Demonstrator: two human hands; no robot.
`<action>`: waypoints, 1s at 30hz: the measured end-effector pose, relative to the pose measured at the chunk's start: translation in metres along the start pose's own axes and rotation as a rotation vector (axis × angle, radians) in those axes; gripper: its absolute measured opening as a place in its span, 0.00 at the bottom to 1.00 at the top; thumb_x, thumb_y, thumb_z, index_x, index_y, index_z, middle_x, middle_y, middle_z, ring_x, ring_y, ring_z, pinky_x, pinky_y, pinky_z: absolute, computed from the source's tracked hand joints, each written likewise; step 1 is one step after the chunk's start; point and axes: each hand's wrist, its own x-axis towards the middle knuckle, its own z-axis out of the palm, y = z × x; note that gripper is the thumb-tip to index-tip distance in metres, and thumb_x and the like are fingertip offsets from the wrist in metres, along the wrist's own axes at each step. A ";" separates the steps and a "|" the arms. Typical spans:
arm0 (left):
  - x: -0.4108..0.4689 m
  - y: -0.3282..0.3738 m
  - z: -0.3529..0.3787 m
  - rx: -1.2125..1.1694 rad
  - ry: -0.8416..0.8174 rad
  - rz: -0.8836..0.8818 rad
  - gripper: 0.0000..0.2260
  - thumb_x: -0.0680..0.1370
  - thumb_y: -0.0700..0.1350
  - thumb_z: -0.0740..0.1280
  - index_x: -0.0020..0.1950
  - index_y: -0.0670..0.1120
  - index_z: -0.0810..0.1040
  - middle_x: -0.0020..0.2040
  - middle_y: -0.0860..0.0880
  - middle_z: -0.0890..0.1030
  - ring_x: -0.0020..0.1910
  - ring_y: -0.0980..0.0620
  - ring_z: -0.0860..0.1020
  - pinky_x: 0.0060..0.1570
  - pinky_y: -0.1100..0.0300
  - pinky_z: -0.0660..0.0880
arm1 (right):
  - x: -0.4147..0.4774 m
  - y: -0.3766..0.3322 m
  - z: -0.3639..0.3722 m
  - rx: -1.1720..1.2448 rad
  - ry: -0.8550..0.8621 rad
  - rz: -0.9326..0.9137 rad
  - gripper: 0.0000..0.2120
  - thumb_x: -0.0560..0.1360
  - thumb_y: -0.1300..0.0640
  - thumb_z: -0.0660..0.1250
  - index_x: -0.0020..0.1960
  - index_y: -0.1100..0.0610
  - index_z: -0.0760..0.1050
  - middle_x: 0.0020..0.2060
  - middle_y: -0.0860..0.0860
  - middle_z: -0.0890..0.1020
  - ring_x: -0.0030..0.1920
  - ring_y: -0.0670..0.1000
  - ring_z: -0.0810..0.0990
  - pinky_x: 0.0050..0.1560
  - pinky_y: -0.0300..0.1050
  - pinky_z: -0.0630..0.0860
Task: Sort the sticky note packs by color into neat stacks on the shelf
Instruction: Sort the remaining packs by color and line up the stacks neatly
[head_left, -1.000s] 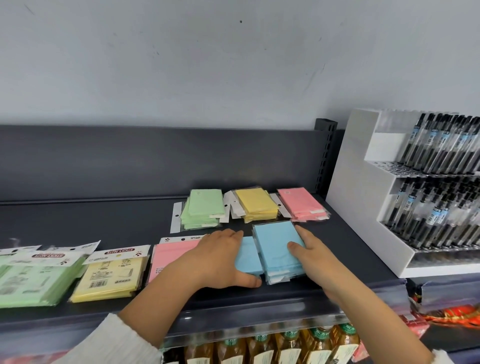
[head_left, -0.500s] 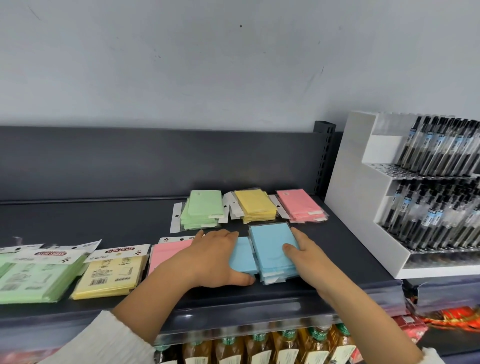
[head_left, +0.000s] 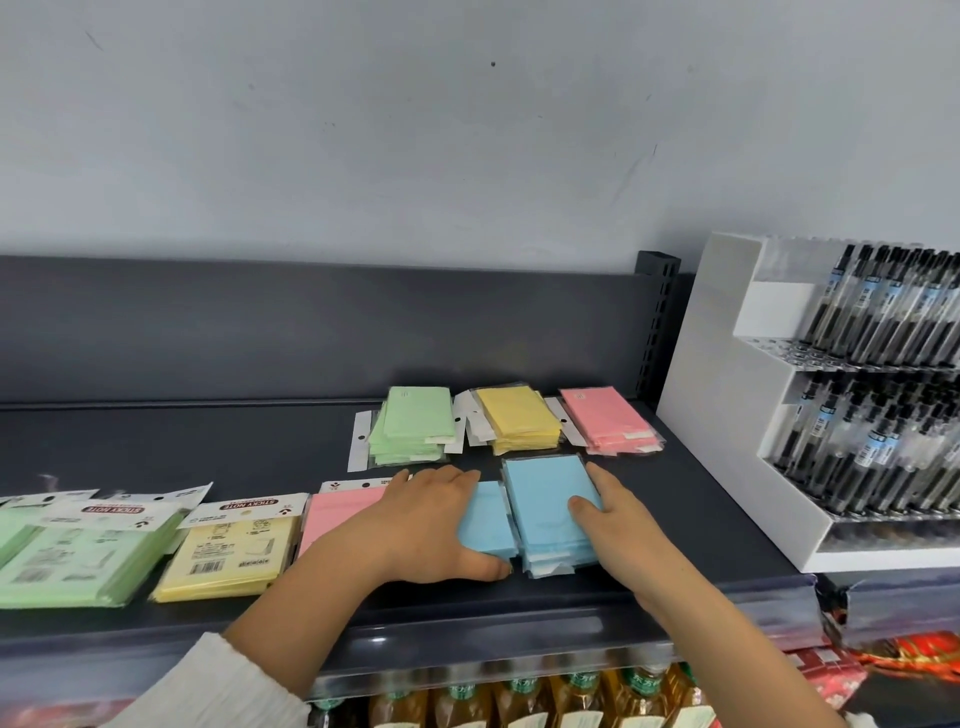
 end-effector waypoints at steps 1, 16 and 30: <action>0.000 0.000 0.000 -0.002 0.002 -0.001 0.43 0.69 0.68 0.66 0.76 0.49 0.55 0.71 0.51 0.65 0.69 0.50 0.63 0.70 0.52 0.58 | 0.000 -0.001 0.000 0.002 0.004 -0.007 0.17 0.81 0.57 0.54 0.69 0.49 0.63 0.57 0.48 0.74 0.60 0.51 0.72 0.53 0.45 0.73; -0.004 0.001 -0.003 0.017 -0.066 -0.018 0.47 0.70 0.68 0.64 0.78 0.47 0.44 0.77 0.50 0.53 0.75 0.50 0.53 0.74 0.51 0.49 | 0.009 0.001 -0.002 -0.042 -0.022 0.078 0.25 0.76 0.58 0.58 0.72 0.49 0.60 0.66 0.52 0.70 0.62 0.52 0.71 0.55 0.47 0.75; 0.036 0.061 -0.049 -0.108 0.143 0.211 0.18 0.82 0.52 0.56 0.68 0.45 0.67 0.66 0.47 0.72 0.65 0.47 0.69 0.63 0.55 0.66 | 0.093 -0.027 -0.073 -0.016 0.230 0.205 0.19 0.78 0.58 0.61 0.65 0.68 0.66 0.56 0.62 0.74 0.56 0.60 0.74 0.53 0.49 0.72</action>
